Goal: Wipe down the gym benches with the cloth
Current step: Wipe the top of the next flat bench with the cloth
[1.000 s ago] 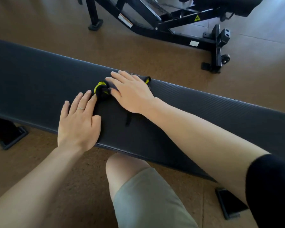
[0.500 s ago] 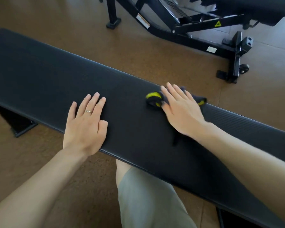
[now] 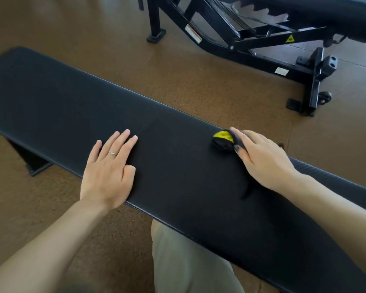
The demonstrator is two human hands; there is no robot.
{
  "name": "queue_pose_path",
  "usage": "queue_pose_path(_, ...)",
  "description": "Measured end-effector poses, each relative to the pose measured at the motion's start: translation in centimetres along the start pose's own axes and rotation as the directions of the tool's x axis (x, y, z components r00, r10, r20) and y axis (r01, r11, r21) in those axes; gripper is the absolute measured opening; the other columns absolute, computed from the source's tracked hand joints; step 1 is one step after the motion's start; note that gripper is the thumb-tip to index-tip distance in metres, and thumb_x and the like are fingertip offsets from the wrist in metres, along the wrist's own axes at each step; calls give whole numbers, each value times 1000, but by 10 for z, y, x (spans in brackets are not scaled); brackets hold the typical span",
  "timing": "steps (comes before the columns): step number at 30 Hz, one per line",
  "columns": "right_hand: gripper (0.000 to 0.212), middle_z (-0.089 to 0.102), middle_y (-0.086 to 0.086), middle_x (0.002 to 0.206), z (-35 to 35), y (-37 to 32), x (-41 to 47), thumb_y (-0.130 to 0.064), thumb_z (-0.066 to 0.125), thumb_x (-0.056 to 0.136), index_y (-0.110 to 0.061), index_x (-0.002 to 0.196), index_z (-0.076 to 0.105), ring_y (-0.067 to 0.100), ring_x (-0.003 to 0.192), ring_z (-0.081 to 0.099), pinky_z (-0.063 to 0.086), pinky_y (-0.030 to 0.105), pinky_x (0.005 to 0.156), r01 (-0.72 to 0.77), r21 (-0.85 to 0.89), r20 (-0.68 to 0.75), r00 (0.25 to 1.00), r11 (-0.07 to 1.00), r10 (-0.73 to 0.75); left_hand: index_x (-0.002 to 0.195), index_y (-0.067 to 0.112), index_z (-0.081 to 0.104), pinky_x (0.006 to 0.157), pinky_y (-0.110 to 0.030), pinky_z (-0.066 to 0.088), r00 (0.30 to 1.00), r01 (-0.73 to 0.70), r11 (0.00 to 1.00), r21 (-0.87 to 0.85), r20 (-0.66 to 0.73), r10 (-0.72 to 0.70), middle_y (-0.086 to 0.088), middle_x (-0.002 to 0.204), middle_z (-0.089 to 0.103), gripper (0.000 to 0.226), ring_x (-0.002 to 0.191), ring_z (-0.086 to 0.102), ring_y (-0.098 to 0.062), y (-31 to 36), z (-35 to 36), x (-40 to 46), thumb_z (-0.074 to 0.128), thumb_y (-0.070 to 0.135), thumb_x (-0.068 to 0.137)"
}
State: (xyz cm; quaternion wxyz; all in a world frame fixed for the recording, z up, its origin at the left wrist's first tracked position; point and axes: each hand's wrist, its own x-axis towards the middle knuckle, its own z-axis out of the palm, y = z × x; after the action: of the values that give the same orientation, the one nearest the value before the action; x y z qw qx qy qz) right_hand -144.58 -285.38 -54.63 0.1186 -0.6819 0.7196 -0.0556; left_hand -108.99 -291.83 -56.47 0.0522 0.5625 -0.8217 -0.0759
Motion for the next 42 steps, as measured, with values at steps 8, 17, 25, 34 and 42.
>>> queue_pose_path(8,52,60,13,135,26,-88,107,-37,34,110,-17,158,31,36,116,58,45,45,95,125,-44,-25,992,991,-126,157,27,38,128,-47,11,1000,14,1000,-4,-19,-14,8,167,27,69,157,16,-12,0,0,3,23,28,89)
queue_pose_path(17,56,29,16,166,36,-139,132,-38,29,112,-20,164,21,33,148,36,33,45,115,281,-164,7,959,946,-283,159,28,35,129,-44,7,999,-20,1000,-19,-33,20,6,168,25,69,157,14,-12,-3,1,-1,24,31,91)
queue_pose_path(25,59,16,1,171,37,-101,38,-45,23,108,-29,164,20,19,159,12,8,41,129,443,-149,97,896,884,-433,147,12,48,127,-42,17,979,-32,964,-263,-205,-23,-1,156,43,54,150,31,-18,-26,-13,2,44,17,93)
queue_pose_path(34,60,38,21,159,57,-199,155,-39,22,105,-11,153,42,37,145,37,28,51,118,141,-104,-90,985,985,-150,151,15,41,127,-47,10,948,270,957,-105,-144,-283,-9,159,33,52,150,23,-28,-97,-12,40,37,32,102)
queue_pose_path(42,64,10,5,173,64,-188,-16,-42,32,105,-28,165,14,21,160,5,9,43,129,596,-179,169,803,783,-572,149,14,46,127,-47,13,946,235,966,-109,-202,-253,-10,158,39,60,150,28,-28,-98,-12,35,33,33,94)
